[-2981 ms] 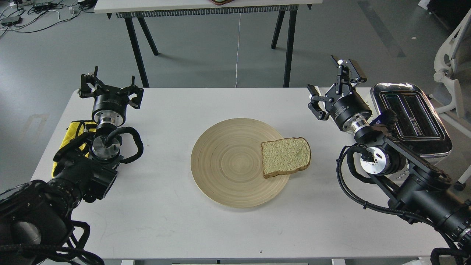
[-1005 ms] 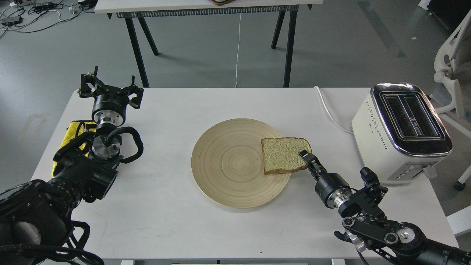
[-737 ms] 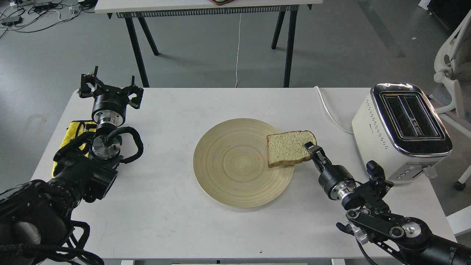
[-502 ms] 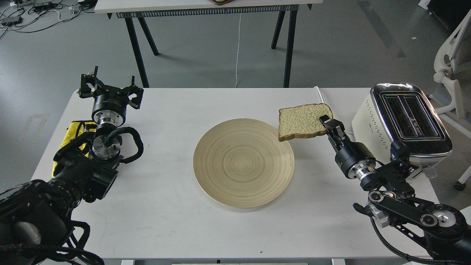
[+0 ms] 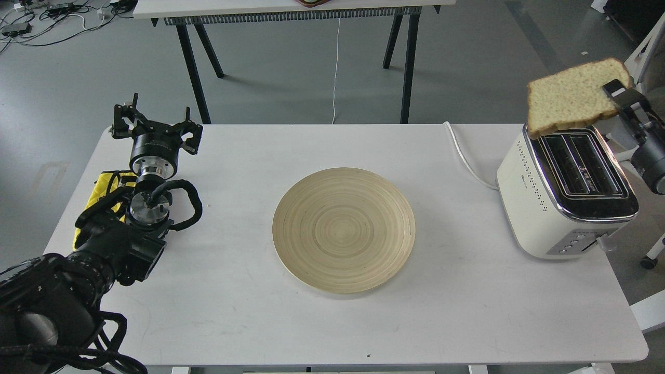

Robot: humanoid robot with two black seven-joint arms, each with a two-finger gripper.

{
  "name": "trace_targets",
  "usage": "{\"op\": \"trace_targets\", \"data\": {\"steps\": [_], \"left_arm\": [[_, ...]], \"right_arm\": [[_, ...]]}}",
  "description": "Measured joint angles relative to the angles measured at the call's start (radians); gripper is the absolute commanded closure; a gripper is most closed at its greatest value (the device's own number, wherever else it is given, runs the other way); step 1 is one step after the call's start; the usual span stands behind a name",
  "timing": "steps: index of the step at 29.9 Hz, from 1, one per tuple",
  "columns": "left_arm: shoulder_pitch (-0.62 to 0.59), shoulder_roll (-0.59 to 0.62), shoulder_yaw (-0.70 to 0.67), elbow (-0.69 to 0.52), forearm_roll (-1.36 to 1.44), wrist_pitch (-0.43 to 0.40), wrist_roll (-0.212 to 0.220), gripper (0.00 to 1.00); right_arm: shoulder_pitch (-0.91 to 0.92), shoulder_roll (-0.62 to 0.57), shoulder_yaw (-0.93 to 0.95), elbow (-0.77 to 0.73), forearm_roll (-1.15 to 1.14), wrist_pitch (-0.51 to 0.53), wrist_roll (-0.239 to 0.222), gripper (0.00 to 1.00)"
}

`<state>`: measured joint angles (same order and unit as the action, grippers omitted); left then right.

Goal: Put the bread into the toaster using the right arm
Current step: 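Carry the bread over the toaster and lower it into the slot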

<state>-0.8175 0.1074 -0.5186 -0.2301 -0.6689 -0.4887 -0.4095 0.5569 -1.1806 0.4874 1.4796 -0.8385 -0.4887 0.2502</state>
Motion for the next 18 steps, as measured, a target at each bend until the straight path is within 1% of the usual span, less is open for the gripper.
{"op": "trace_targets", "data": {"steps": [4,7,13,18], "left_arm": [[0.0,0.0,0.0,0.0,0.0,0.0,0.0,0.0],[0.0,0.0,0.0,0.0,0.0,0.0,0.0,0.0],[0.0,0.0,0.0,0.0,-0.001,0.0,0.0,0.0],[0.0,0.0,0.0,0.0,-0.001,0.0,0.0,0.0]], "right_arm": [[-0.003,-0.092,-0.04,-0.008,-0.081,0.0,0.001,0.95],[-0.006,-0.116,-0.075,-0.013,-0.103,0.0,0.001,0.95],[-0.005,-0.118,-0.145,-0.045,-0.123,0.0,0.0,0.95],[-0.004,-0.084,-0.156,-0.08,-0.129,0.003,0.0,0.95]]}}
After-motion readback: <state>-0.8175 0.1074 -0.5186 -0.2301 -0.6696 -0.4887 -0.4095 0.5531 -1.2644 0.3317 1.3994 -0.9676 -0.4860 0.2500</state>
